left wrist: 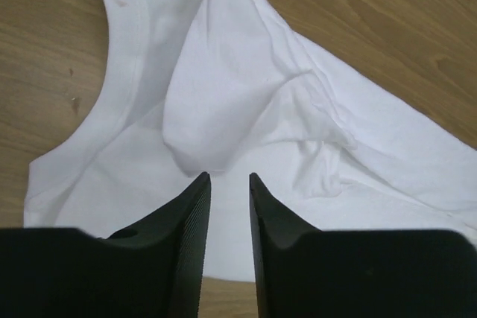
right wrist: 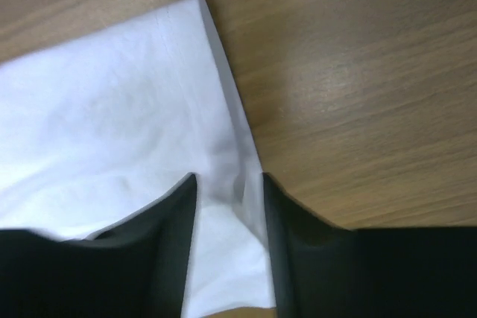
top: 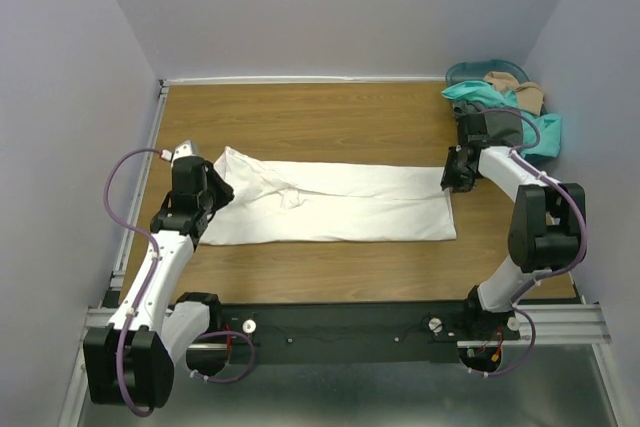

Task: Fold and stack the t-shirts
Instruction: Fold the tshirt

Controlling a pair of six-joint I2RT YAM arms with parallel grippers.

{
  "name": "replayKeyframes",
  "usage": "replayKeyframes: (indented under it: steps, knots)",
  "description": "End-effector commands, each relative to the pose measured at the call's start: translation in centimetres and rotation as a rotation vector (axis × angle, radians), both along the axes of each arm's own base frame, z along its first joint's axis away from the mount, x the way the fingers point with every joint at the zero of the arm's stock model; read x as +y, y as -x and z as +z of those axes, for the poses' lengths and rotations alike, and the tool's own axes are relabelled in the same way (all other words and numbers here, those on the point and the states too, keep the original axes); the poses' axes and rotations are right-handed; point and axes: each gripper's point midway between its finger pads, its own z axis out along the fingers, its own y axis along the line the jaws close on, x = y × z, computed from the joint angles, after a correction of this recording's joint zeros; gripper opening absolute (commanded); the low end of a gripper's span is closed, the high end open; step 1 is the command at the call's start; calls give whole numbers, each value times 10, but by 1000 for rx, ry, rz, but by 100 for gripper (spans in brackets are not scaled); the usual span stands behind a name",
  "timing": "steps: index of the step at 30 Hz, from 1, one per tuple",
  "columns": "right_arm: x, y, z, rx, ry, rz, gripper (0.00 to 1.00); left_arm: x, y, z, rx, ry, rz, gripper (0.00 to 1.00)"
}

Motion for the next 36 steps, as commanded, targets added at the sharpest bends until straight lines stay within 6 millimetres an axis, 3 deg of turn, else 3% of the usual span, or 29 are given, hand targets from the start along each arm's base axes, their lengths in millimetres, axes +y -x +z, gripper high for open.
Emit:
replayKeyframes:
  steps: [1, 3, 5, 8, 10, 12, 16, 18, 23, 26, 36]
  knots:
    - [-10, 5, 15, -48, 31, -53, 52, -5, 26, 5, 77, 80, 43, 43]
    - [-10, 6, 20, -64, 32, -59, 67, 1, 30, 25, 45, 61, 69, 60]
    - [-10, 5, 30, -95, 30, -60, 70, 5, 34, 35, 41, 45, 78, 67]
    - [-3, -3, 39, -121, 4, -18, 71, 2, 22, 48, -16, 28, 34, 71]
    - [8, -17, 45, -146, -41, 43, 71, -1, 11, 37, 13, 10, -1, 71]
    - [22, -30, 48, -160, -92, 99, 71, -6, -7, 41, -17, 5, -39, 71]
    - [41, -48, 45, -164, -166, 154, 71, -22, -45, 26, -18, -27, -174, 71]
    - [50, -49, 39, -150, -203, 160, 71, -30, -56, 9, 28, -29, -233, 71]
    - [59, -45, 22, -123, -236, 166, 71, -54, -80, -8, 33, -92, -365, 72]
    - [61, -40, 14, -104, -245, 170, 71, -63, -87, -22, 60, -117, -395, 71]
    - [60, -32, -3, -66, -246, 150, 71, -68, -99, -64, 178, -199, -406, 69]
